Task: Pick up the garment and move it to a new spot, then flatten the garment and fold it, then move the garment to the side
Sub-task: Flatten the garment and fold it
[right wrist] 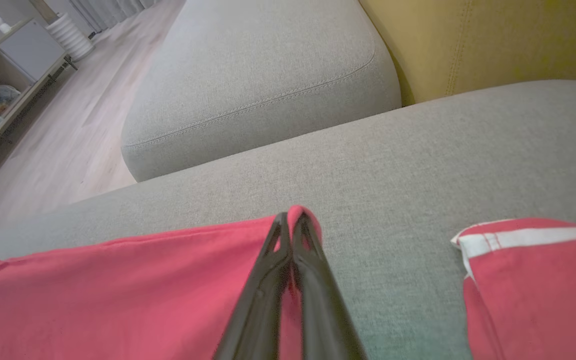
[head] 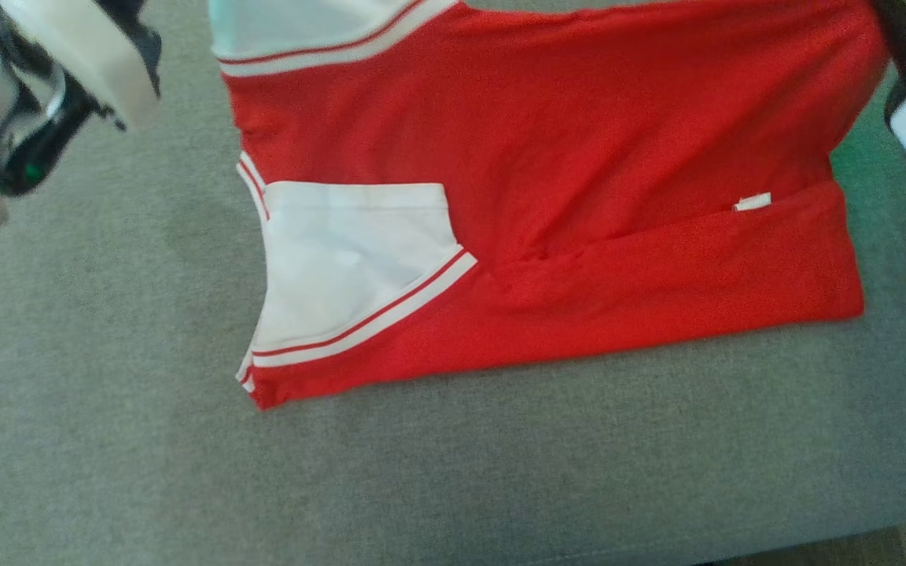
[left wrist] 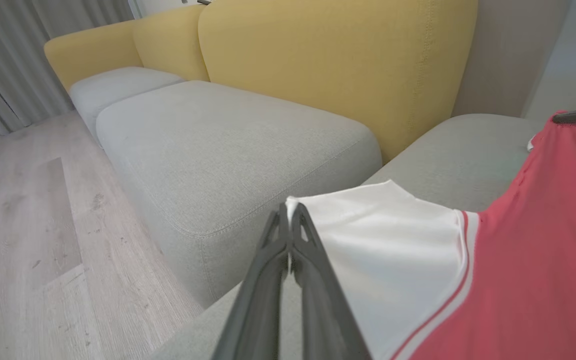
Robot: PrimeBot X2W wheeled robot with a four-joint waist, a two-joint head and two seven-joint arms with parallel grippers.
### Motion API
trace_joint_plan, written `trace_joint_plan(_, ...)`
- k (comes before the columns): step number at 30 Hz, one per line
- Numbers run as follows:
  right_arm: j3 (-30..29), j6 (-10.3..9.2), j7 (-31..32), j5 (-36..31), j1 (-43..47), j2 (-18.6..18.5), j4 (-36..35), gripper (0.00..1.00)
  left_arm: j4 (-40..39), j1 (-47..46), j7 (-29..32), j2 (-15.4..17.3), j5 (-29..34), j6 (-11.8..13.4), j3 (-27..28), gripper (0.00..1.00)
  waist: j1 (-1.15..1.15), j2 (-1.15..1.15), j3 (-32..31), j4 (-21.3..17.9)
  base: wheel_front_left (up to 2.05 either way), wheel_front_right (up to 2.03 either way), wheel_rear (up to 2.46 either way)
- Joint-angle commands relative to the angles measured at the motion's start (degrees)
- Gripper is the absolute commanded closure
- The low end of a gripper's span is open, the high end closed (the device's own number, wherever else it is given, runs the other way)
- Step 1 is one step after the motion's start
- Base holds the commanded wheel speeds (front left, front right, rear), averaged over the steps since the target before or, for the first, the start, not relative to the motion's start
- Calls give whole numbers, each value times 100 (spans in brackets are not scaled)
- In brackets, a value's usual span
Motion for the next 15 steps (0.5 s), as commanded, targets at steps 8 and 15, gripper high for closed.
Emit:
trace_joint_plan(8, -112, 39, -351, 255, 1134, -575, -634, 100, -1140, 822, -271, 860, -141, 11, 253, 100, 0, 0, -364, 283, 0, 0, 0)
trace_joint_plan(15, -180, 39, -550, 149, 1773, -778, -936, 100, -1724, 1569, -443, 1199, -198, 97, 252, 100, 0, 0, -546, 391, 0, 0, 0)
